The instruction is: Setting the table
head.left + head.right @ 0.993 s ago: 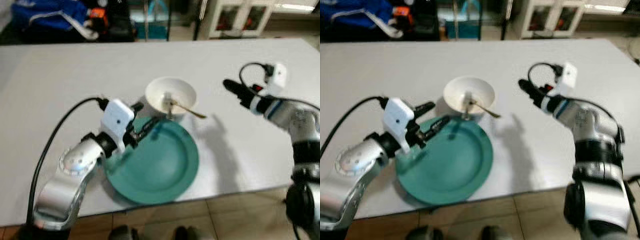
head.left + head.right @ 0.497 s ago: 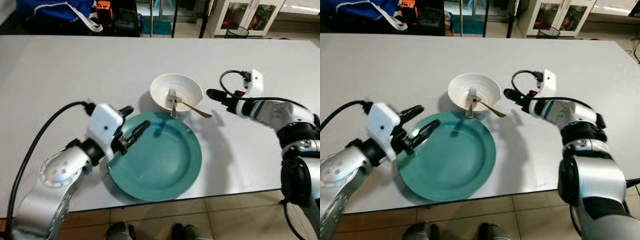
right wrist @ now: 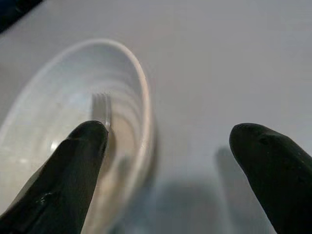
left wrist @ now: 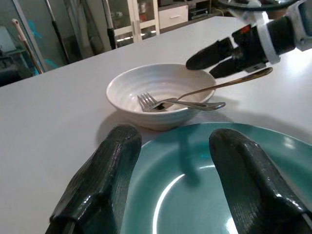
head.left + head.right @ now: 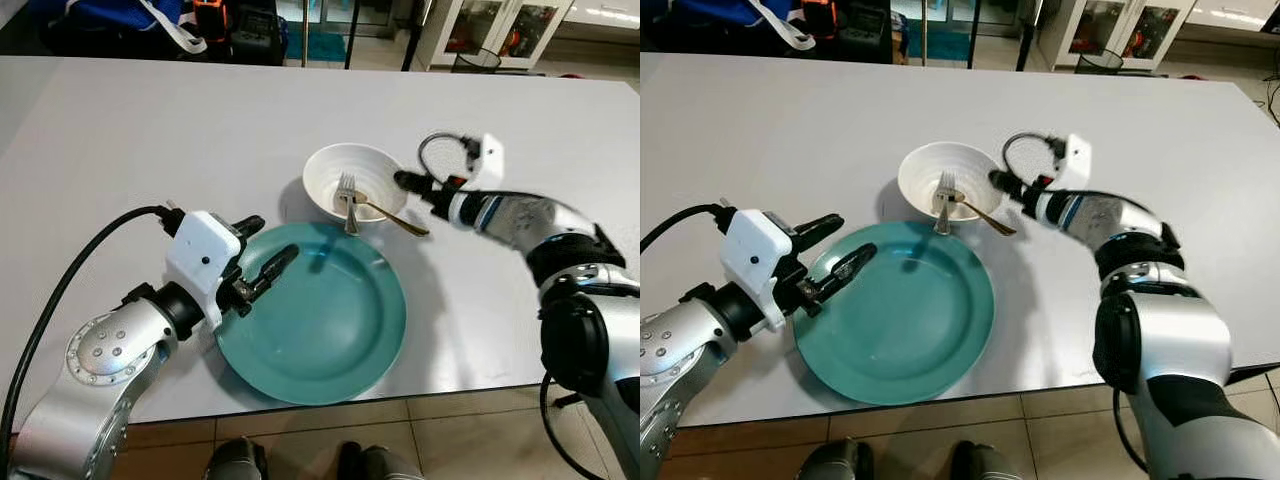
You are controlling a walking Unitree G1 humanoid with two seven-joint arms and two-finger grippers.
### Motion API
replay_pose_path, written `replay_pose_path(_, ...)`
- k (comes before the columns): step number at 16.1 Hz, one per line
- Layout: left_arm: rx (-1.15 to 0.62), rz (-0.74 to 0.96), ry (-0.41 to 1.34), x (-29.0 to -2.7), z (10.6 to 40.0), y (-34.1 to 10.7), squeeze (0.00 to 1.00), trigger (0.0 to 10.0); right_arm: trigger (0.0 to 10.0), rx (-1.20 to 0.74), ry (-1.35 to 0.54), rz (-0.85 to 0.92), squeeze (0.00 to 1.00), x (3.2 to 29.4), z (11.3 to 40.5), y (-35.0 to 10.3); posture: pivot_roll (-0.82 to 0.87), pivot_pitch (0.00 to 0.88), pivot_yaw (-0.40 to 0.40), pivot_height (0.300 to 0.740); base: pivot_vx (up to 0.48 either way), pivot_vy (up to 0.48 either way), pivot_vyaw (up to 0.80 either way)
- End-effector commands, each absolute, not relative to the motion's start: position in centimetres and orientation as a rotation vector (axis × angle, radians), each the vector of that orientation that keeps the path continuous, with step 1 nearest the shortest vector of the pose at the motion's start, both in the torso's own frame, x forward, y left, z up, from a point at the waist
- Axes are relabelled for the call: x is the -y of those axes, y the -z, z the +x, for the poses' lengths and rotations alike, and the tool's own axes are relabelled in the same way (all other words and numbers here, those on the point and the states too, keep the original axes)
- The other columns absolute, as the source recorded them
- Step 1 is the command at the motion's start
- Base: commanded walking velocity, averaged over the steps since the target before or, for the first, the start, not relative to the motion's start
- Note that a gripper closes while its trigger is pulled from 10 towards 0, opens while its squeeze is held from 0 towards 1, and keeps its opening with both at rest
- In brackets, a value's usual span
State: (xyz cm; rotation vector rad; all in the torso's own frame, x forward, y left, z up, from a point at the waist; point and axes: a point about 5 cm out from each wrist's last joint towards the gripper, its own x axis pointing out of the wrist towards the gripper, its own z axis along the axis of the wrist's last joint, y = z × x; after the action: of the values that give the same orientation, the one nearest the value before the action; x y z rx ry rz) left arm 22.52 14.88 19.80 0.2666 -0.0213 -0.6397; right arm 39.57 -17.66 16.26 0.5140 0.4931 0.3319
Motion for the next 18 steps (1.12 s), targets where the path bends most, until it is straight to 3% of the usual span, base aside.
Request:
replay_pose_path(1, 0.019, 0.273, 0.636, -15.0, 22.2, -20.0, 0.0, 10.0, 10.0, -0.486, -0.304, 0.489, 0.0, 17.9, 39.7, -16.5, 0.17, 0.165, -0.115, 0.74, 0.0, 0.0, 0.0)
replay_pose_path(3, 0.009, 0.276, 0.632, -15.0, 22.1, -20.0, 0.0, 10.0, 10.0, -0.501, -0.298, 0.48, 0.0, 17.4, 39.7, -16.1, 0.17, 0.168, -0.116, 0.74, 0.0, 0.0, 0.0)
replay_pose_path(4, 0.007, 0.278, 0.631, -15.1, 22.1, -20.0, 0.0, 10.0, 6.3, -0.503, -0.296, 0.489, 0.0, 17.2, 39.7, -15.9, 0.18, 0.174, -0.117, 0.74, 0.0, 0.0, 0.0)
replay_pose_path(5, 0.006, 0.277, 0.627, -15.1, 22.1, -20.0, 0.0, 10.0, 0.9, -0.506, -0.298, 0.497, 0.0, 17.0, 39.7, -15.8, 0.18, 0.174, -0.117, 0.74, 0.0, 0.0, 0.0)
replay_pose_path(6, 0.004, 0.278, 0.626, -15.1, 22.1, -20.1, 0.0, 10.0, 0.0, -0.508, -0.3, 0.503, 0.0, 16.9, 39.7, -15.8, 0.18, 0.178, -0.119, 0.74, 0.0, 0.0, 0.0)
replay_pose_path(18, -0.028, 0.275, 0.646, -15.0, 21.4, -19.8, 0.0, 10.0, 0.0, -0.514, -0.328, 0.616, 0.0, 16.3, 39.7, -16.3, 0.18, 0.176, -0.14, 0.74, 0.0, 0.0, 0.0)
